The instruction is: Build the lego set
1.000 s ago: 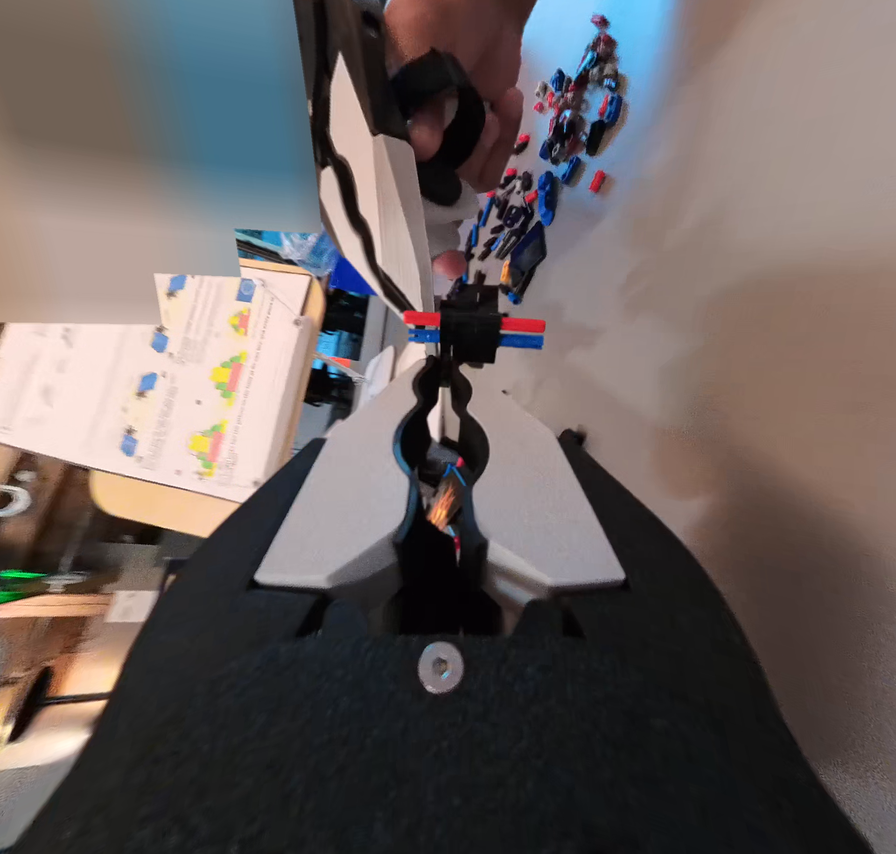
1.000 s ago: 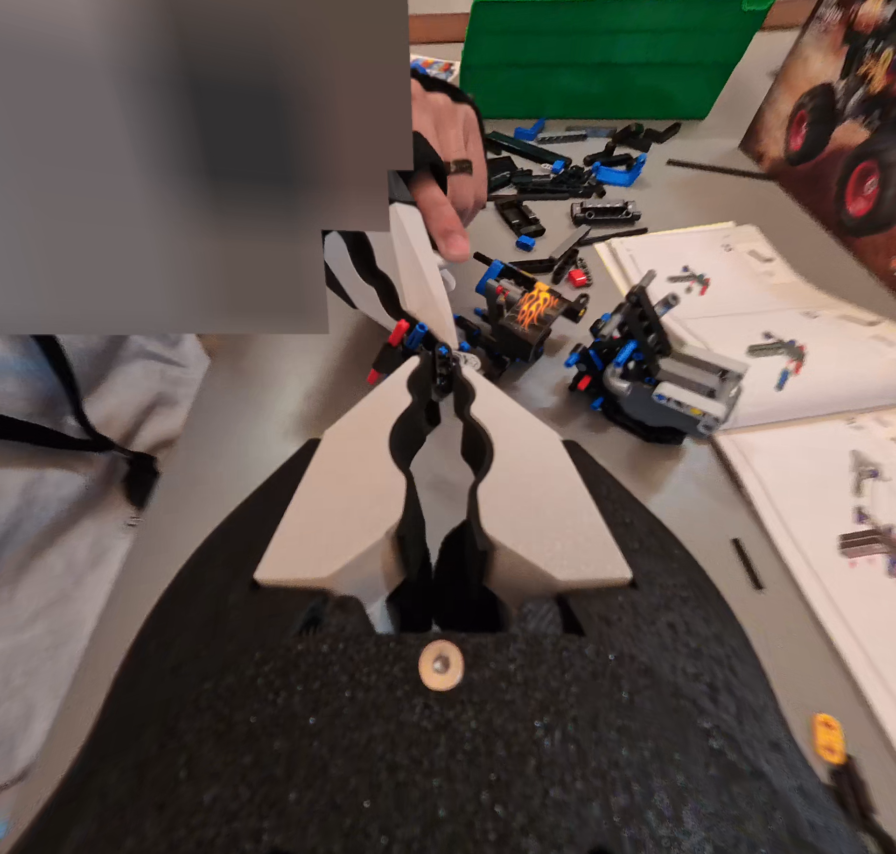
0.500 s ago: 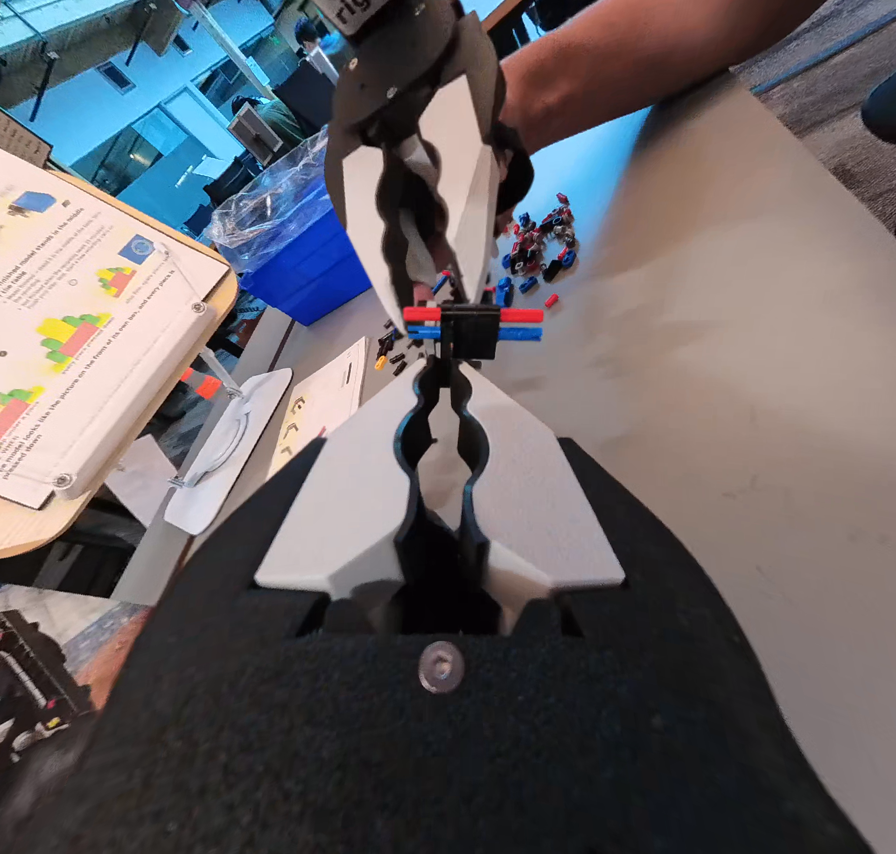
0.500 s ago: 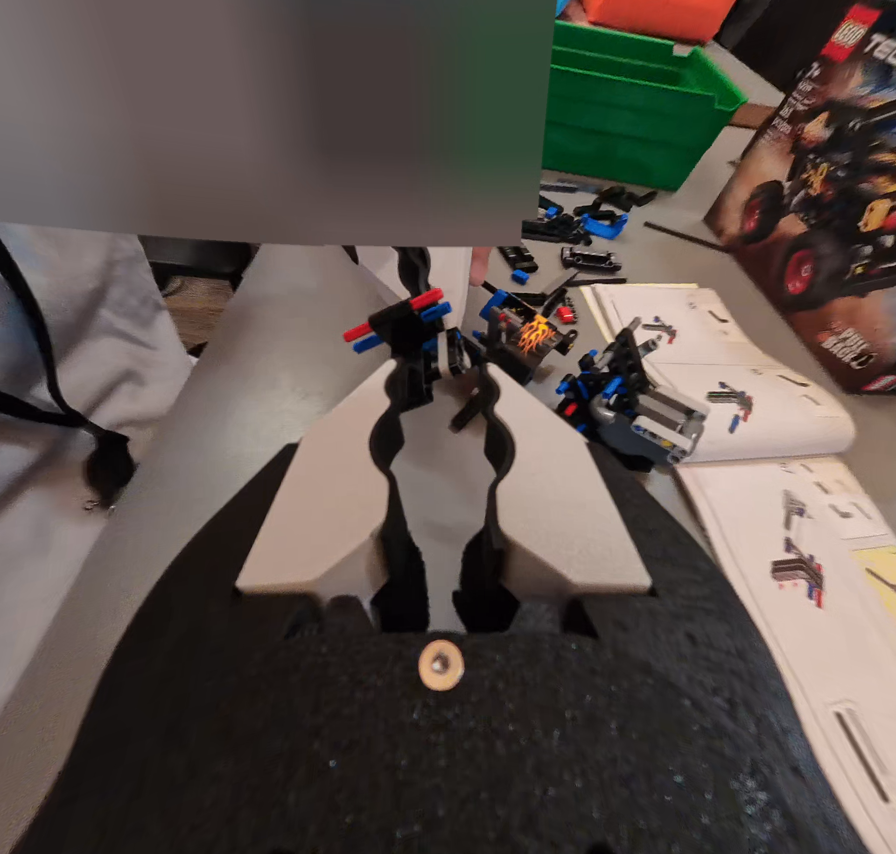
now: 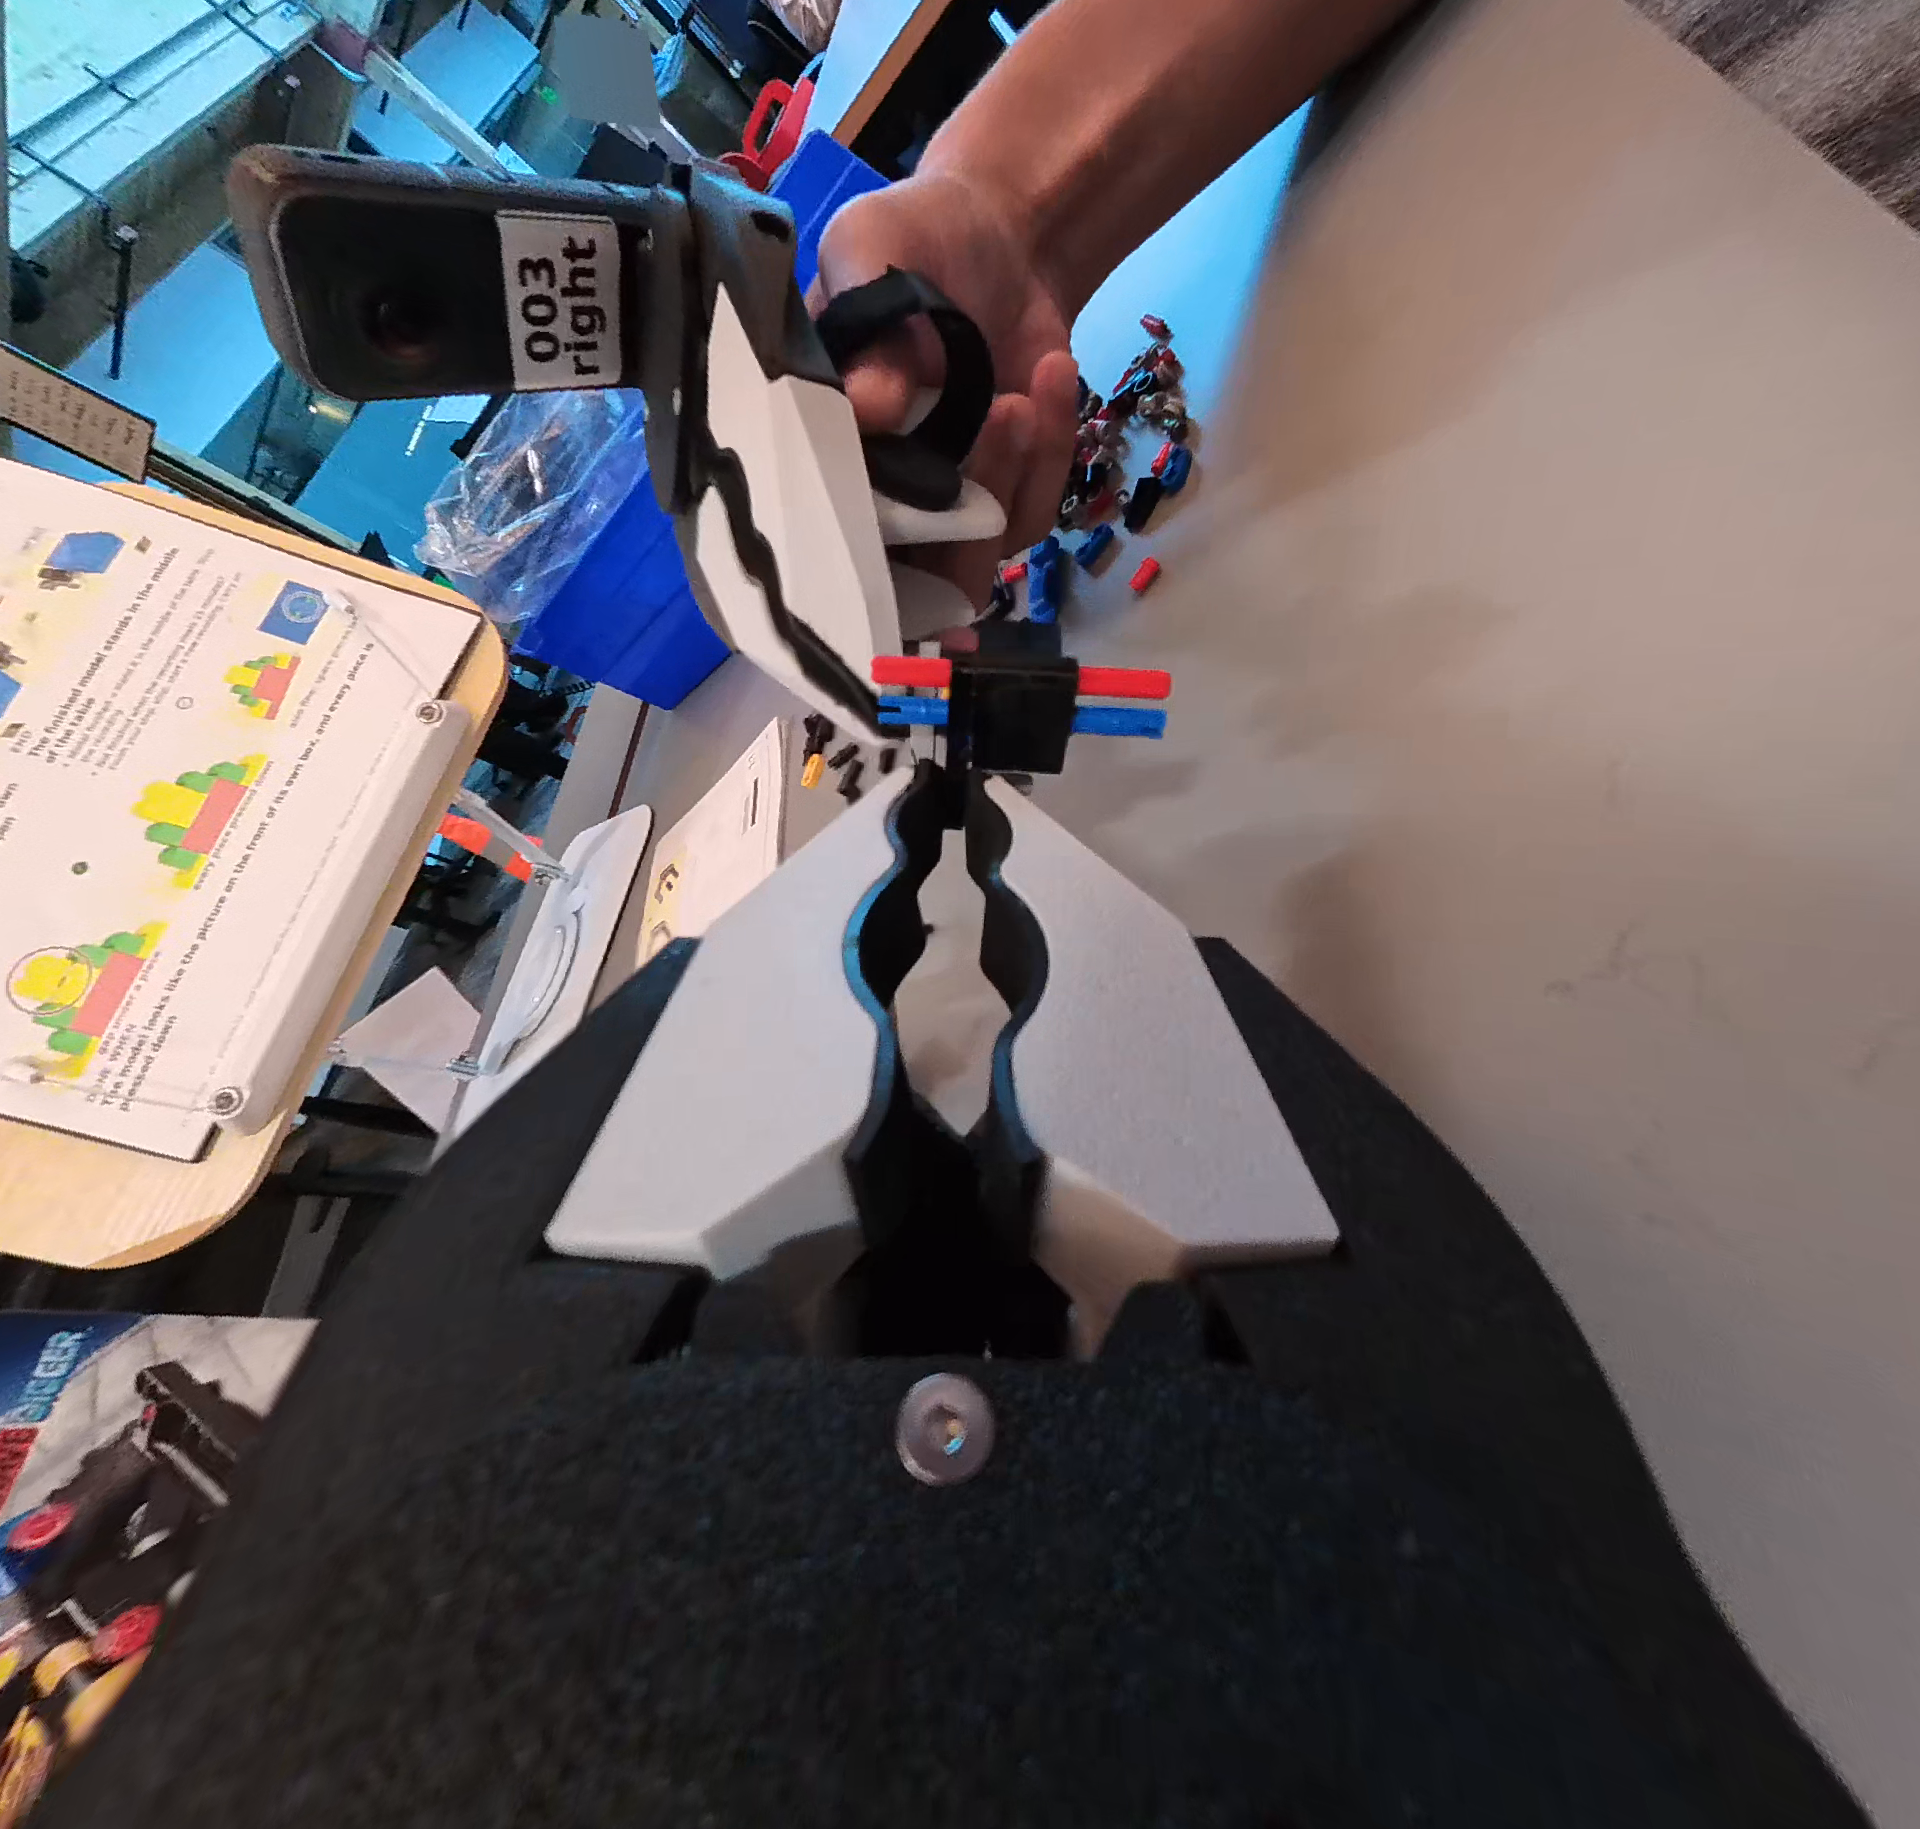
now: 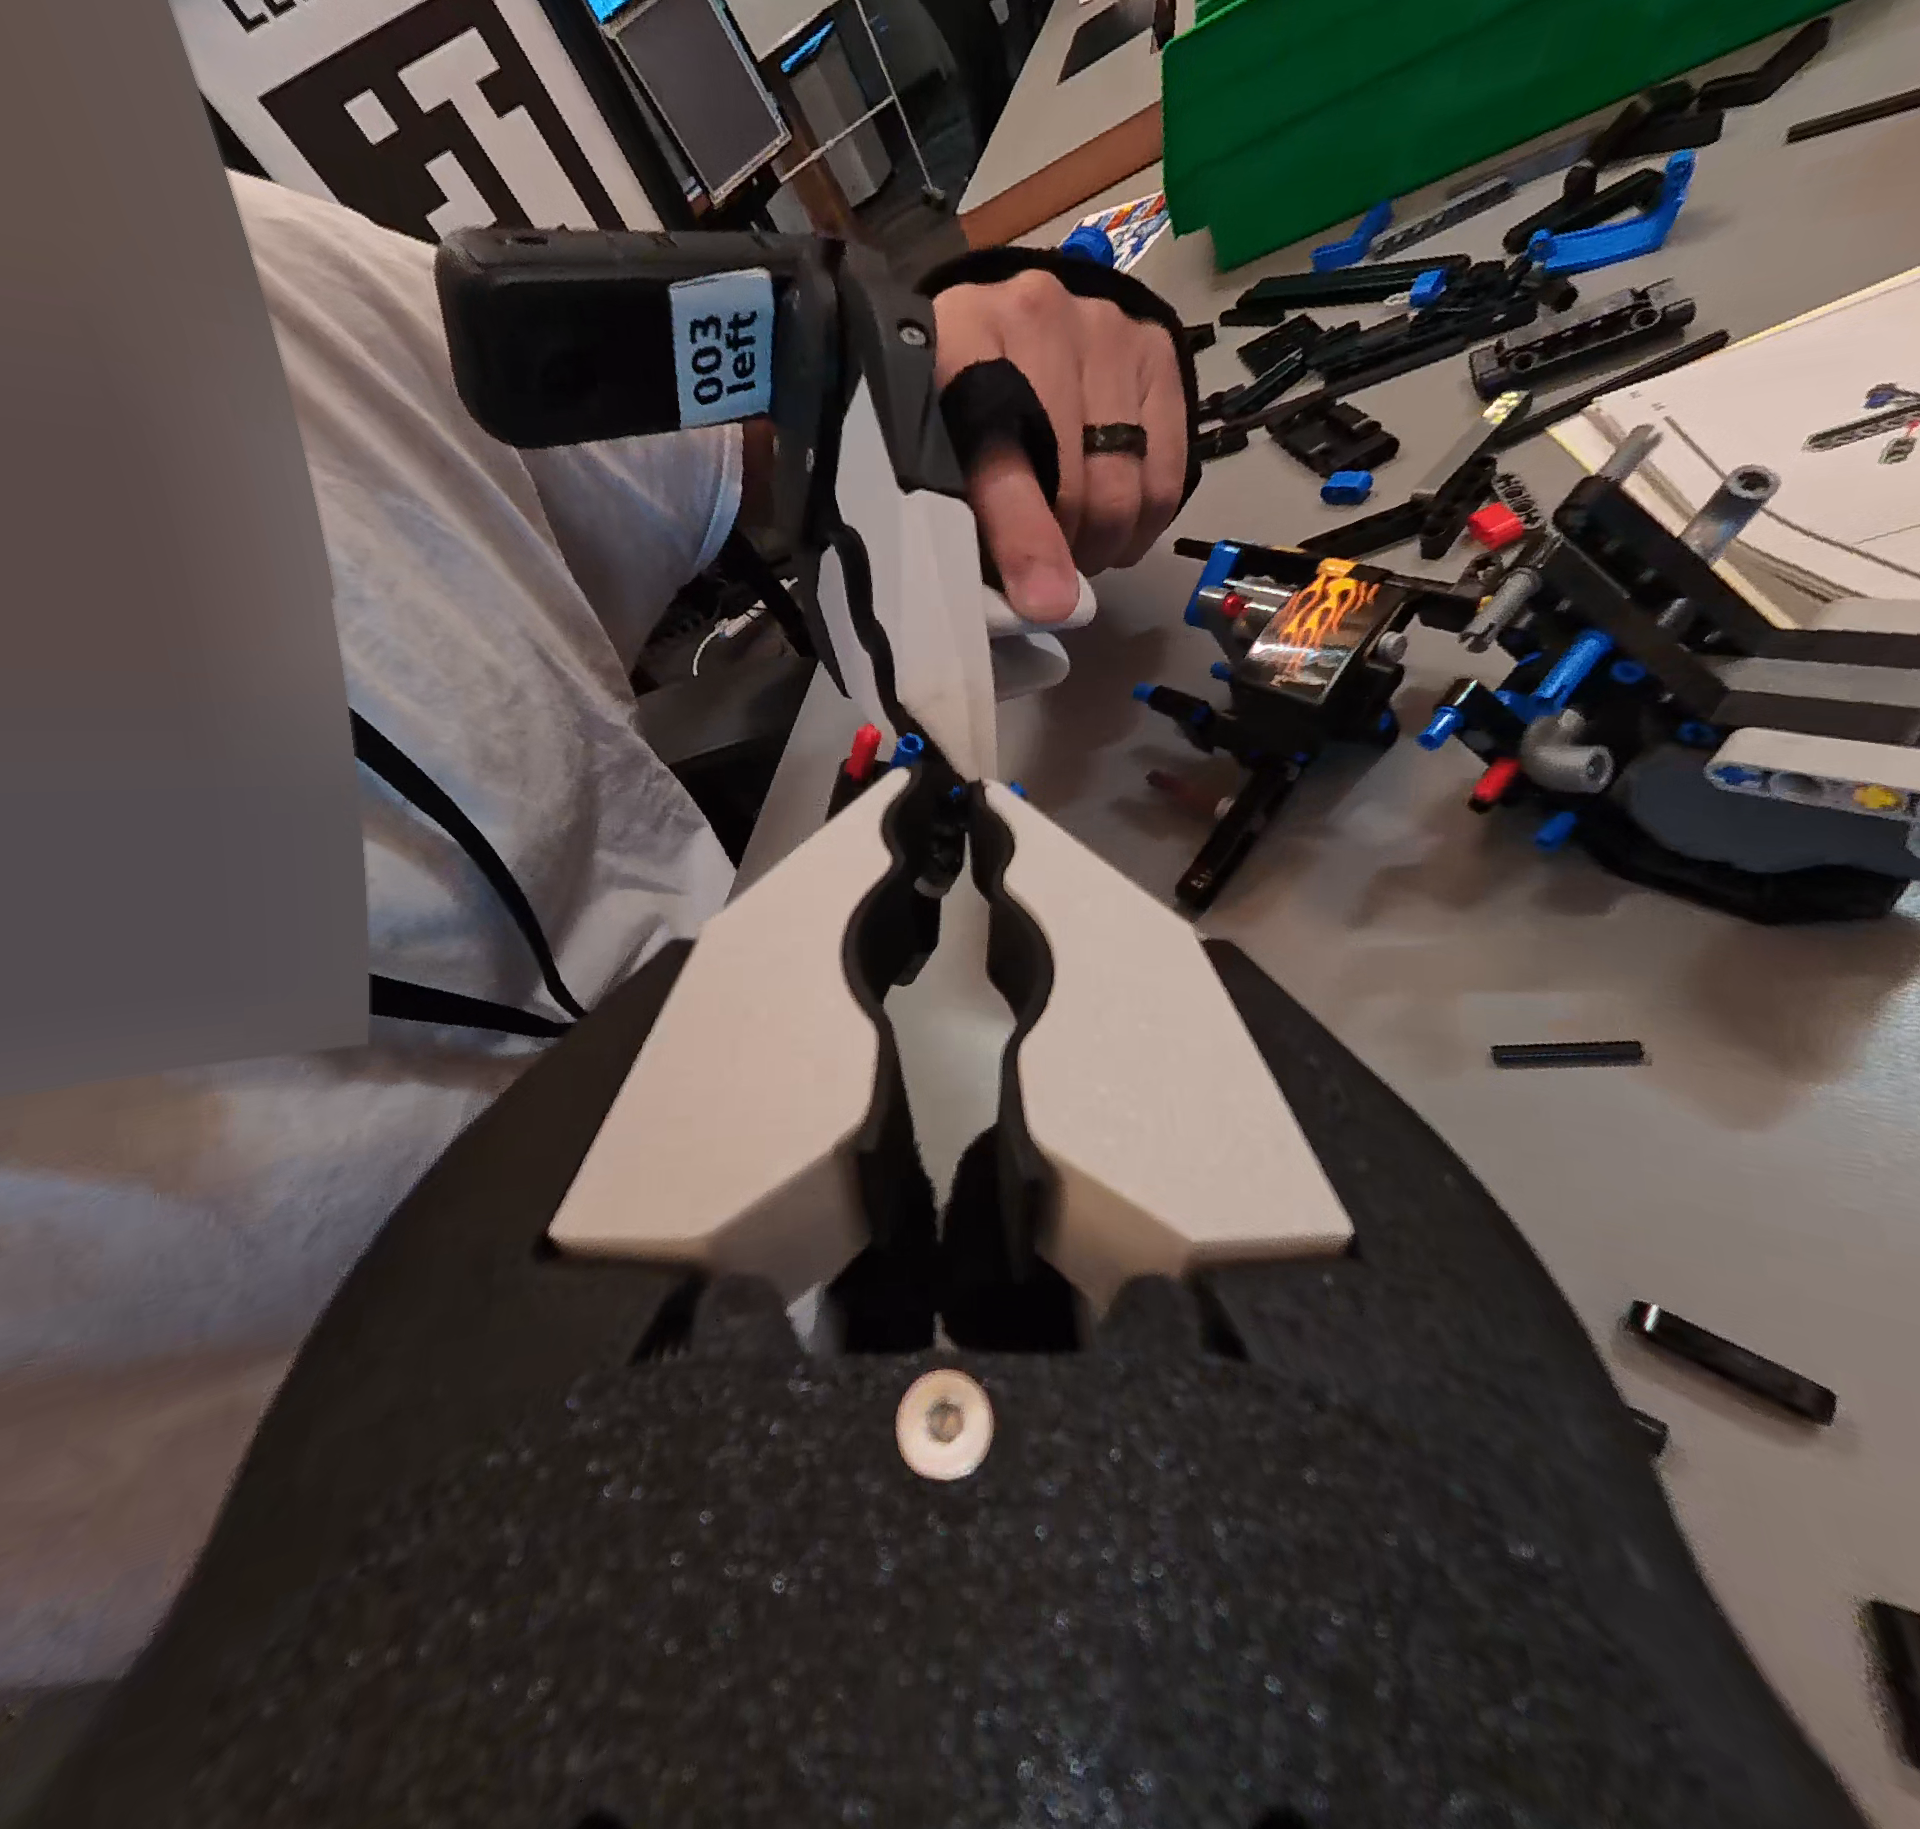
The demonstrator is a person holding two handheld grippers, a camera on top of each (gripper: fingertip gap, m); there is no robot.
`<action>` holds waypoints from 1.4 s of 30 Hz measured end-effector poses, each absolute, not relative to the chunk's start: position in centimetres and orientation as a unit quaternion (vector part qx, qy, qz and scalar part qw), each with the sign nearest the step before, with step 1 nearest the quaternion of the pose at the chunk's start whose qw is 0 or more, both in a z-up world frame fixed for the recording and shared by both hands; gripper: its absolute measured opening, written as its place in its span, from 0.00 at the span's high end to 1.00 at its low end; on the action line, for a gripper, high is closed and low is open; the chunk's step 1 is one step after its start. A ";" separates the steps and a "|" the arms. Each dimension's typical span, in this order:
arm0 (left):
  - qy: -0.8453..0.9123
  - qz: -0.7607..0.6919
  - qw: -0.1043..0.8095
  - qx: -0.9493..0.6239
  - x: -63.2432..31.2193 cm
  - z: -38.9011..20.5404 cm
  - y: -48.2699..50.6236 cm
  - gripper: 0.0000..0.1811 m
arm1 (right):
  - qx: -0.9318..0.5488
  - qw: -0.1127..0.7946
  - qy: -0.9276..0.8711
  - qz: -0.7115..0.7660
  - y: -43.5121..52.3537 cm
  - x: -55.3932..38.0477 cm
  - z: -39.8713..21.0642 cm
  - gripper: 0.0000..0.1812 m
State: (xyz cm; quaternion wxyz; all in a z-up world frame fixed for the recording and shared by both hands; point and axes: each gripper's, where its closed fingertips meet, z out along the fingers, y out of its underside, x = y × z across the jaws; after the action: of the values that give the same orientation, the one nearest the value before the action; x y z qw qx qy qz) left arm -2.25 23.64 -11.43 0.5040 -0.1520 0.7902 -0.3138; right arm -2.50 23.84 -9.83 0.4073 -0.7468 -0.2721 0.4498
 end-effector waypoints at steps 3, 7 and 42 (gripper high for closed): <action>0.789 -0.325 0.497 -0.159 -2.3 -11.2 23.6 0.99 | -0.745 0.398 -0.274 0.460 23.5 -2.5 -9.8 0.98; 0.787 -0.363 0.469 -0.173 -2.5 -11.0 23.3 0.99 | -0.738 0.402 -0.296 0.455 23.0 -2.7 -9.5 0.98; 0.784 -0.416 0.410 -0.209 -2.7 -11.1 23.6 0.99 | -0.760 0.355 -0.302 0.453 22.6 -2.9 -11.1 0.96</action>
State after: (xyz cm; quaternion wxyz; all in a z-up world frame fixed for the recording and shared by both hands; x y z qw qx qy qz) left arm -2.68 23.57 -11.11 0.4105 -0.2094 0.7840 -0.4159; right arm -2.88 22.58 -11.05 0.3552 -0.7600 -0.3015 0.4531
